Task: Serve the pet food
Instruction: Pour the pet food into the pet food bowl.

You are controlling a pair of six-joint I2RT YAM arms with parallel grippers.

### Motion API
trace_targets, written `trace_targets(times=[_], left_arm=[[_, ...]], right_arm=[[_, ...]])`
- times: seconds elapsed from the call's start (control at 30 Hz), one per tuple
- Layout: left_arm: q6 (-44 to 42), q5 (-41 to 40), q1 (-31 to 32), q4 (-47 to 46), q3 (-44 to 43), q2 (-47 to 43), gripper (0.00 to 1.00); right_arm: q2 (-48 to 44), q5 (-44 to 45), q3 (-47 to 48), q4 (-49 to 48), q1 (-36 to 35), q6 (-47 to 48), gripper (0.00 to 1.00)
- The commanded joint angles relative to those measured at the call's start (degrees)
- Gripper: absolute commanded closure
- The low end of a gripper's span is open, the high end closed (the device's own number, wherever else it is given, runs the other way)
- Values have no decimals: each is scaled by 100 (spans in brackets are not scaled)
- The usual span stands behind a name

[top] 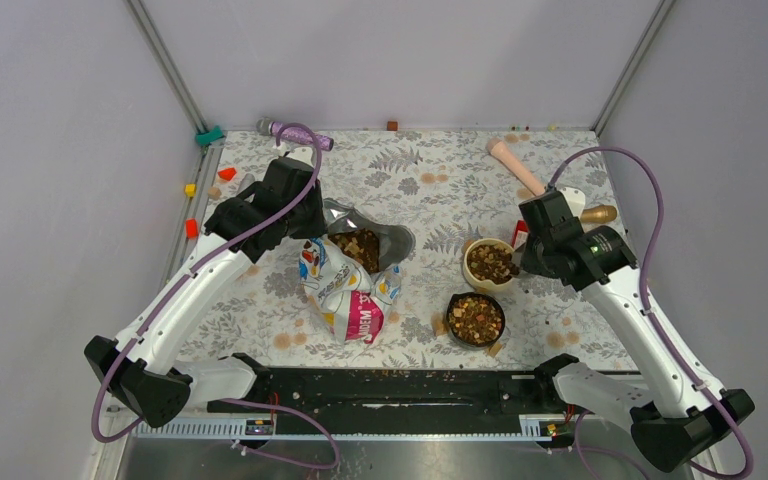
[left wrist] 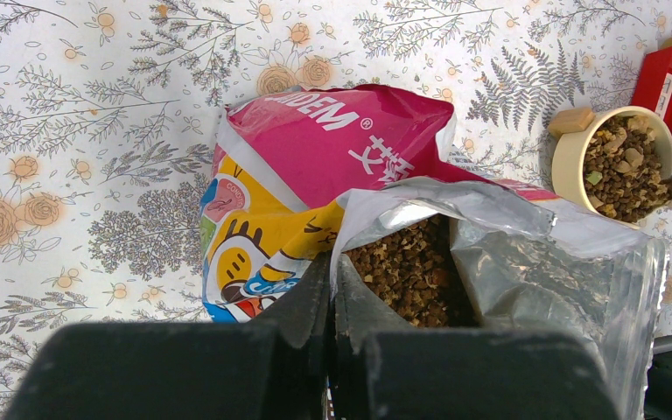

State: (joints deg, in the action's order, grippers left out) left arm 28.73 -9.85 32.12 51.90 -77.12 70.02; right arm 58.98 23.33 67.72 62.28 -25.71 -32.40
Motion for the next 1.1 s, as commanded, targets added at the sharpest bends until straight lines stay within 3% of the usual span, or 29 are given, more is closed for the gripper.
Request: trace_targets(times=[0.0,1.07], left_arm=[[-83,44,-22,60,-122,12,100],[-83,27,-20,61,-121,-5,100]], right_arm=[[-51,214,267,84,40,155,100],[-340,-44,254,-76,40,532,100]])
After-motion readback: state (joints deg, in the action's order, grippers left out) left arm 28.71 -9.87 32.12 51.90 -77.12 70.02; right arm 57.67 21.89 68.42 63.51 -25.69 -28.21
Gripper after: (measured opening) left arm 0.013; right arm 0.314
